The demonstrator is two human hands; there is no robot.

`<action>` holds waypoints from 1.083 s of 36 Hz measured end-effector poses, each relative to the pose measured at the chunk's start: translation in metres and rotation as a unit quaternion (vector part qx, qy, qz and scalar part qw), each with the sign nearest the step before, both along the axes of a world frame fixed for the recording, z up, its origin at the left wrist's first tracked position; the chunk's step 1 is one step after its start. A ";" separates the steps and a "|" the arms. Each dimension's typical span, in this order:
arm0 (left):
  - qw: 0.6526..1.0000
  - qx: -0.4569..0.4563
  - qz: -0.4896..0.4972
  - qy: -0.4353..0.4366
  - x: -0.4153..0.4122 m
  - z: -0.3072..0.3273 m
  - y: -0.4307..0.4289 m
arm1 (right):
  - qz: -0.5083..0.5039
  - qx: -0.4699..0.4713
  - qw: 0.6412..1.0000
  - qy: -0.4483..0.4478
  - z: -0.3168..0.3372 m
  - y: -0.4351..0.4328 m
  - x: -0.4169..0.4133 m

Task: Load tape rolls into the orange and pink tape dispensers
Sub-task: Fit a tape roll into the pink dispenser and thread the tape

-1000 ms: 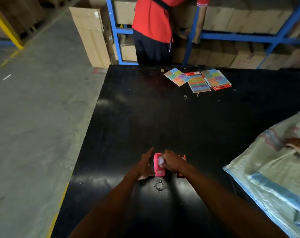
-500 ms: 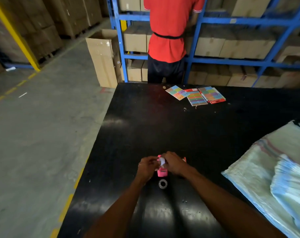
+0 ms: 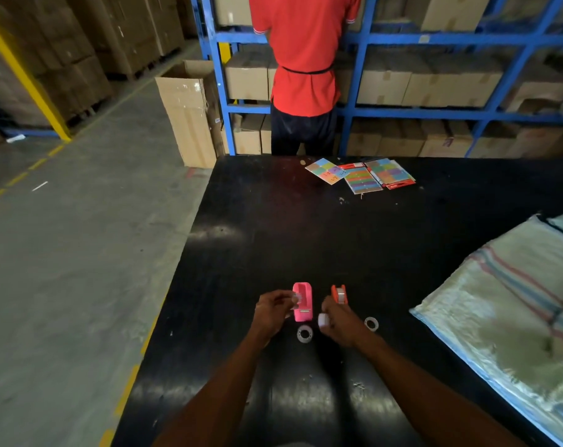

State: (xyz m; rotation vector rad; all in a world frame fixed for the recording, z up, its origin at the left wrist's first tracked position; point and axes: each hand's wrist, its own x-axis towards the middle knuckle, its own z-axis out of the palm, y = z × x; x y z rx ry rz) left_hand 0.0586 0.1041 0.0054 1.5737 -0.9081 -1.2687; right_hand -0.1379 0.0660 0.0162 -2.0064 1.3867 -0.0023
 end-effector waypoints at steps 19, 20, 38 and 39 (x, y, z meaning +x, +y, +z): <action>0.998 0.062 -0.008 -0.005 0.023 -0.013 -0.007 | 0.026 -0.061 0.986 0.151 -0.065 0.013 0.012; 0.998 0.065 -0.006 -0.005 0.024 -0.014 -0.008 | 0.031 -0.075 0.986 0.148 -0.066 0.013 0.016; 0.994 0.104 0.001 0.033 0.021 -0.023 -0.011 | -0.064 0.019 0.987 -0.148 -0.056 0.009 0.034; 0.993 0.106 0.000 0.043 0.020 -0.022 -0.012 | -0.070 0.022 0.983 -0.166 -0.050 0.006 0.034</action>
